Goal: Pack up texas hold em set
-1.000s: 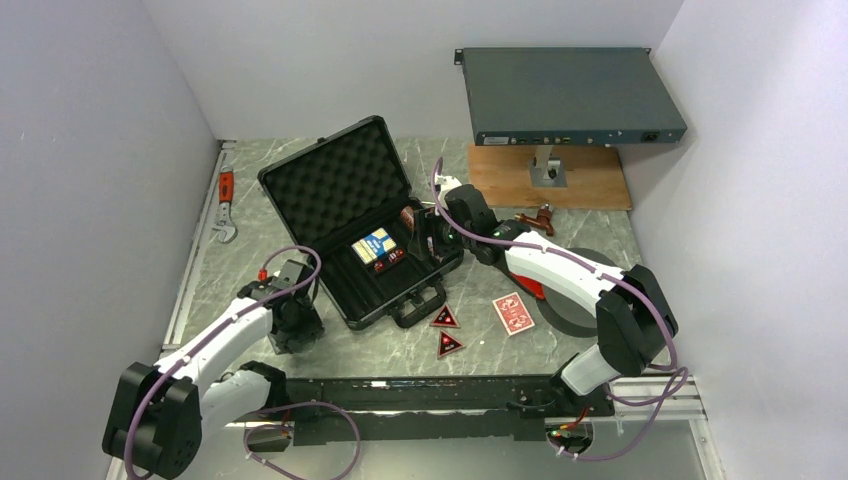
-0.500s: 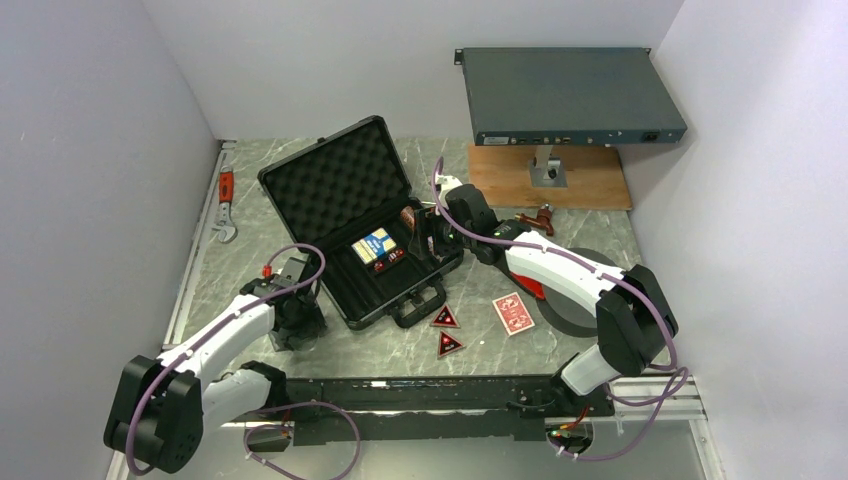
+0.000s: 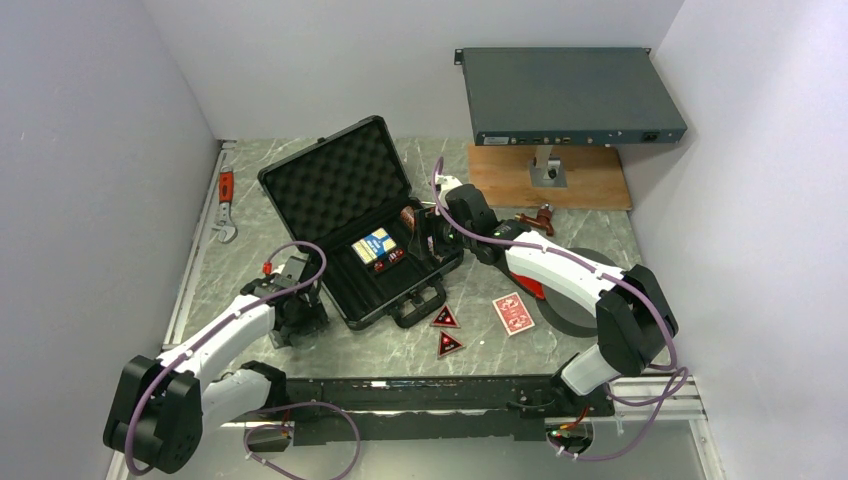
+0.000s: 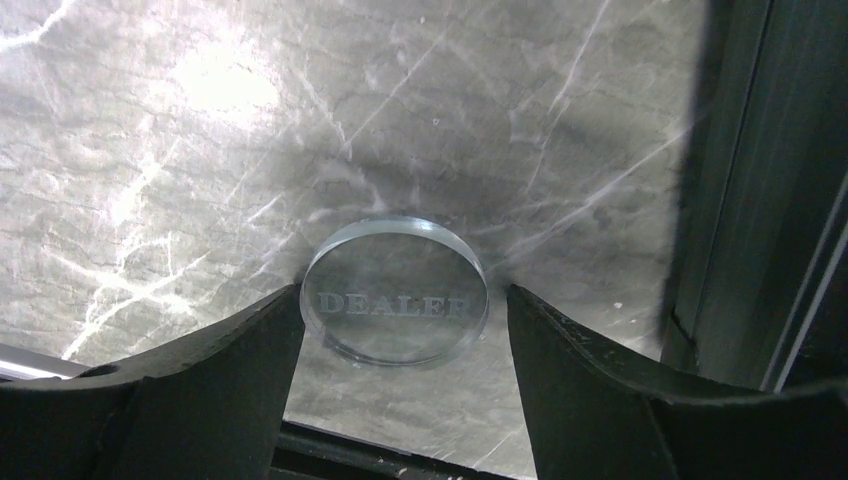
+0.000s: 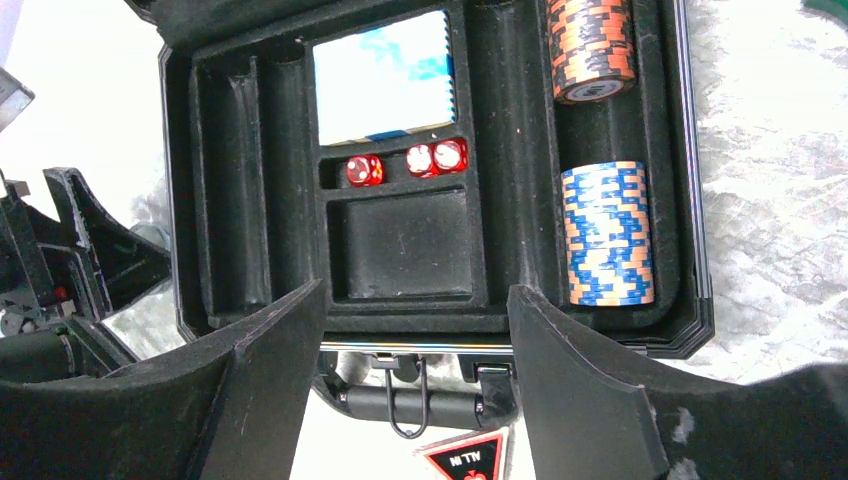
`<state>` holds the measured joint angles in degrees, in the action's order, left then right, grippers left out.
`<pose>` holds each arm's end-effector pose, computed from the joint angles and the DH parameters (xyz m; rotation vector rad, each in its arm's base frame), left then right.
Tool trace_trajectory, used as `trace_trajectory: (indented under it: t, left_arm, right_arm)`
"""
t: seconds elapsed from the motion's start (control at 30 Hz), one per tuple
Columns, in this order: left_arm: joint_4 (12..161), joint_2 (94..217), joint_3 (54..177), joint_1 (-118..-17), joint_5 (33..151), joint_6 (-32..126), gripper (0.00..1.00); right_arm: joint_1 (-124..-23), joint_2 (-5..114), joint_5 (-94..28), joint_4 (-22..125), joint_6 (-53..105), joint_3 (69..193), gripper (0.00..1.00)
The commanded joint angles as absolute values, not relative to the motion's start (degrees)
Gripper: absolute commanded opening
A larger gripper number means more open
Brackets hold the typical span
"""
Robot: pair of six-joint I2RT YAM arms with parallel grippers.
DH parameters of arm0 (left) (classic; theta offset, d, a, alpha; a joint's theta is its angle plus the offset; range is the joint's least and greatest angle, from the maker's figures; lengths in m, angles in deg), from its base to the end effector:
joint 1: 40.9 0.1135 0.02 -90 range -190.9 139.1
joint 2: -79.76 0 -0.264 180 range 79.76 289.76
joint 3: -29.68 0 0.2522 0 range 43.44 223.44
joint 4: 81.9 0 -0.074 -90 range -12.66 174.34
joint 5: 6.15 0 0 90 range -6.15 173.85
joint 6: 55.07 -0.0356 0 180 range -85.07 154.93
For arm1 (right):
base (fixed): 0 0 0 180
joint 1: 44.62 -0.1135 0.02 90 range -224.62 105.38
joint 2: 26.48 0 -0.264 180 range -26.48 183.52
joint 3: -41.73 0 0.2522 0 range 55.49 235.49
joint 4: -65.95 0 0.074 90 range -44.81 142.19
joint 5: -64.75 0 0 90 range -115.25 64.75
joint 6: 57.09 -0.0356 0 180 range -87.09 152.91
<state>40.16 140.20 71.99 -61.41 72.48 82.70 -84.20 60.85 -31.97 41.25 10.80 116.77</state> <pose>0.1482 -0.0480 0.1590 -0.7003 2.7419 0.0391 0.2605 0.2208 0.2577 -0.4173 2.2708 0.7064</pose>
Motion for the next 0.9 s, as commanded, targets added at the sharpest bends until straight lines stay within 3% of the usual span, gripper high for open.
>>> trace_trajectory:
  t: [0.0,0.5,0.73,0.87]
  left_arm:
    - [46.92,139.53,72.0,-61.45,68.81,84.2,0.78]
    - [47.21,139.41,70.79,-61.47,69.5,85.64,0.6]
    - [47.59,137.83,69.97,-61.47,71.36,84.99,0.34]
    - [44.72,137.24,72.35,-61.47,70.48,84.45,0.25]
  right_arm:
    - [-83.99,61.27,-33.16,43.85,11.03,116.65,0.7]
    - [-83.99,62.24,-33.56,43.76,10.98,116.96,0.7]
    - [-84.0,62.3,-33.6,43.78,10.94,116.97,0.7]
    - [-84.0,62.07,-33.26,43.6,11.03,116.93,0.7]
